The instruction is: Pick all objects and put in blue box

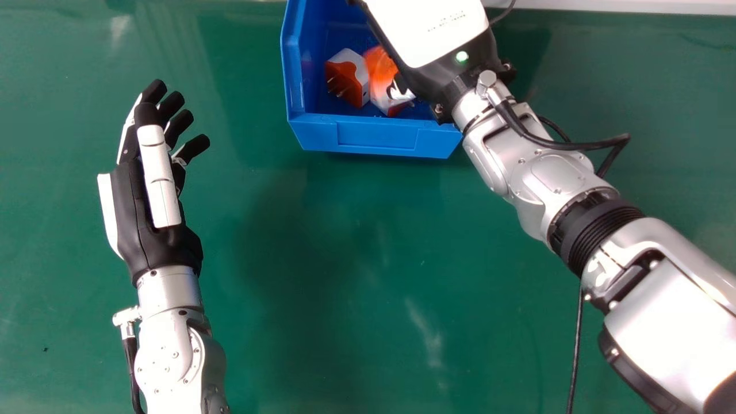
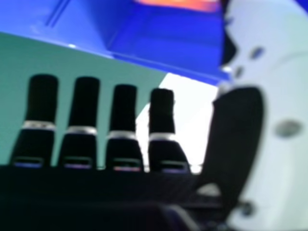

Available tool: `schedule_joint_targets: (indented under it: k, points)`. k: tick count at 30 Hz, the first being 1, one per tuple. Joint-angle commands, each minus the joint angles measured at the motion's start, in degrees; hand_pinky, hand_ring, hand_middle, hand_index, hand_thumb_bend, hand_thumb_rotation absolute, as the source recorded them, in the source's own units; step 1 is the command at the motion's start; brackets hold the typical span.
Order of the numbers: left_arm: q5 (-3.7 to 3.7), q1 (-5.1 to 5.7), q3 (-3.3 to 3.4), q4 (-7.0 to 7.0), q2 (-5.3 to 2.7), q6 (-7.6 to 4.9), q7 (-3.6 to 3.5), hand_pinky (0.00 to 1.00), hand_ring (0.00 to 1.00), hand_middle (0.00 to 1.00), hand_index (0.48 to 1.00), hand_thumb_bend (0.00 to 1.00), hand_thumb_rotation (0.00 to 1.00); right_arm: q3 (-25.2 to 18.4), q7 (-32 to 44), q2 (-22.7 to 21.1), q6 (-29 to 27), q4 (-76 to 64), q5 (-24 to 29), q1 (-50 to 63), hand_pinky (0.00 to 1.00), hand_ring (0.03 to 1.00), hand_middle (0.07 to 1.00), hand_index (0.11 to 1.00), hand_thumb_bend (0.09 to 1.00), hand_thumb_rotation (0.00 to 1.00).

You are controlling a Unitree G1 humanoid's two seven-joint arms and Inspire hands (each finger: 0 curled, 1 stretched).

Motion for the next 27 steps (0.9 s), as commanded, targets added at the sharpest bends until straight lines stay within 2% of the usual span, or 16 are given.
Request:
schedule_joint_targets:
  k: [1,2,6,7,8,11,14,16,19,21,23,26,27]
  points:
    - [0.13,-0.26,-0.18,-0.47,-0.08,-1.25,-0.23,0.74,0.83,0.84,0.832,0.67,0.91,-0.2,0.2,-0.6,0.4,-1.4,0.1,-2.2,0.55,0.672,0.733,0.699,0.712,0.08]
    - [0.13,-0.32,-0.15,-0.38,-0.08,-1.33,-0.20,0.74,0.83,0.84,0.832,0.67,0.91,-0.2,0.1,-0.6,0.3,-1.5,0.1,-2.2,0.63,0.734,0.787,0.744,0.759,0.11]
    - [0.24,-0.37,-0.15,-0.11,0.04,-1.61,-0.30,0.74,0.83,0.84,0.832,0.67,0.91,-0.2,-0.3,-0.5,0.6,-1.8,0.0,-1.9,0.63,0.734,0.787,0.744,0.759,0.11]
    - [0.22,-0.37,-0.15,-0.12,0.07,-1.53,-0.32,0.74,0.83,0.84,0.831,0.67,0.91,-0.1,-0.5,-0.5,0.9,-1.8,-0.2,-1.8,0.68,0.784,0.830,0.785,0.798,0.13]
    - [0.10,-0.41,-0.13,-0.09,0.10,-1.48,-0.43,0.74,0.83,0.84,0.830,0.67,0.91,-0.1,-0.7,-0.4,1.0,-1.8,-0.3,-1.7,0.73,0.825,0.864,0.815,0.831,0.15]
    - [-0.38,-0.29,-0.08,-0.27,0.10,-1.34,-0.90,0.74,0.83,0.84,0.830,0.67,0.91,-0.5,-0.8,-0.9,0.6,-3.1,0.0,-0.9,0.73,0.825,0.864,0.815,0.831,0.15]
    - [-0.25,-0.29,0.08,-0.25,0.09,-1.43,-0.72,0.74,0.83,0.84,0.830,0.67,0.91,-2.5,-2.1,-1.9,0.3,-7.7,1.6,2.0,0.73,0.825,0.864,0.815,0.831,0.15]
    - [-0.37,-0.31,0.09,-0.24,0.27,-1.20,-1.04,0.74,0.83,0.84,0.830,0.67,0.91,-4.5,-1.5,-3.1,0.7,-13.6,2.9,5.4,0.73,0.825,0.864,0.815,0.831,0.15]
    - [-0.32,-0.36,0.07,-0.29,0.46,-1.04,-1.15,0.74,0.83,0.84,0.830,0.67,0.91,-7.3,-0.3,-4.7,0.9,-22.4,4.4,10.6,0.76,0.856,0.891,0.838,0.858,0.16]
    - [-0.60,-0.54,0.21,-0.06,0.51,-1.06,-1.29,0.74,0.83,0.84,0.830,0.67,0.91,-9.7,0.0,-5.6,1.8,-29.7,5.5,15.5,0.76,0.856,0.891,0.838,0.858,0.16]
    - [-1.06,-0.77,0.34,0.30,0.67,-1.08,-1.76,0.74,0.83,0.84,0.830,0.67,0.91,-11.4,0.3,-5.9,2.3,-34.4,6.0,19.1,0.76,0.856,0.891,0.838,0.858,0.16]
    - [-0.73,-0.91,0.33,0.89,0.98,-1.44,-1.87,0.74,0.83,0.84,0.830,0.67,0.91,-13.5,0.1,-6.4,2.8,-39.6,6.4,23.8,0.76,0.856,0.891,0.838,0.858,0.16]
    - [-0.75,-0.89,0.33,0.89,0.98,-1.46,-1.93,0.74,0.83,0.84,0.831,0.67,0.91,-14.3,0.2,-6.5,2.5,-41.1,6.9,25.4,0.80,0.885,0.913,0.861,0.874,0.18]
